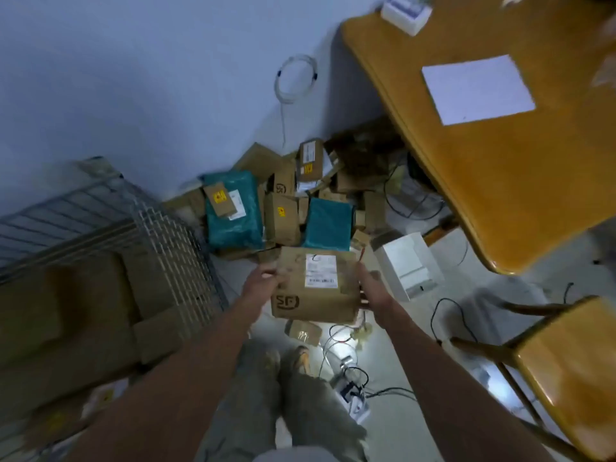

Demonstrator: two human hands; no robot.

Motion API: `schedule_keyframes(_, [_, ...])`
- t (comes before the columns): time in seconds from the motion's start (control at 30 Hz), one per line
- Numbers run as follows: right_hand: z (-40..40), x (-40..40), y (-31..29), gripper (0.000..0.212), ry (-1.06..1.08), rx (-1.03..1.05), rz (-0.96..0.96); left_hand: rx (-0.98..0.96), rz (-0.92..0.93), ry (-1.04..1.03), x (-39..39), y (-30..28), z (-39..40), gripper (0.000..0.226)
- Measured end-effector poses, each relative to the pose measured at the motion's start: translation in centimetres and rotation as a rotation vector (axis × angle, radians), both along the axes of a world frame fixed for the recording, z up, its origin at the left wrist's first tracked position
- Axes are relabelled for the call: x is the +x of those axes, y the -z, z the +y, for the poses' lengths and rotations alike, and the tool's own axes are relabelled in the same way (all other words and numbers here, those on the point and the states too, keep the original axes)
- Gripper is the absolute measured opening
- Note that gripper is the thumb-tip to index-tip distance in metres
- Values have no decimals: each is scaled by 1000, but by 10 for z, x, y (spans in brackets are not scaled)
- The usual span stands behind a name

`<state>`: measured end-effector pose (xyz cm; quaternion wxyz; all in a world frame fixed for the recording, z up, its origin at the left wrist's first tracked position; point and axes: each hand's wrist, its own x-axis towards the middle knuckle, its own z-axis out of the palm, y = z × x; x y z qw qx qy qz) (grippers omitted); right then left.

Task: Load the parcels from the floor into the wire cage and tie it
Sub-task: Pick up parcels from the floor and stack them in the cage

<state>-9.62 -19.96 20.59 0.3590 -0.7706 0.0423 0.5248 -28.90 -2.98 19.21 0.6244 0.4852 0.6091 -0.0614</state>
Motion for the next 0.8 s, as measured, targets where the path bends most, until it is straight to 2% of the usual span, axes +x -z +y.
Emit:
schedule_keyframes(0.07, [-3, -21, -24, 69, -37, 27, -82, 106, -33, 37, -10, -36, -25, 24])
schedule_keyframes(0.17, [-11, -61, -58, 56, 8, 127, -130, 217, -28, 146, -41, -71, -43, 37])
schedule_keyframes(0.27, [-11, -112, -89, 46, -56, 218, -163, 177, -15, 88, -90, -90, -31, 52])
schedule_keyframes(0.37, [10, -164, -110, 61, -110, 283, -191, 122, -86, -41, -144, -119, -20, 69])
schedule_keyframes(0.43, [28, -198, -122, 54, -154, 294, -202, 156, -146, -69, -181, -138, -17, 55])
schedule_keyframes(0.5, [45, -233, -134, 58, -228, 278, -242, 201, -187, -87, -219, -148, -15, 41])
schedule_keyframes(0.57, [57, -269, -146, 63, -301, 279, -275, 223, -209, -104, -257, -153, -15, 41])
schedule_keyframes(0.7, [68, -350, -157, 61, -370, 280, -298, 340, -122, -95, -352, -140, -20, 27])
schedule_keyframes(0.8, [63, -412, -140, 76, -436, 252, -265, 328, -79, -113, -423, -133, -33, 51])
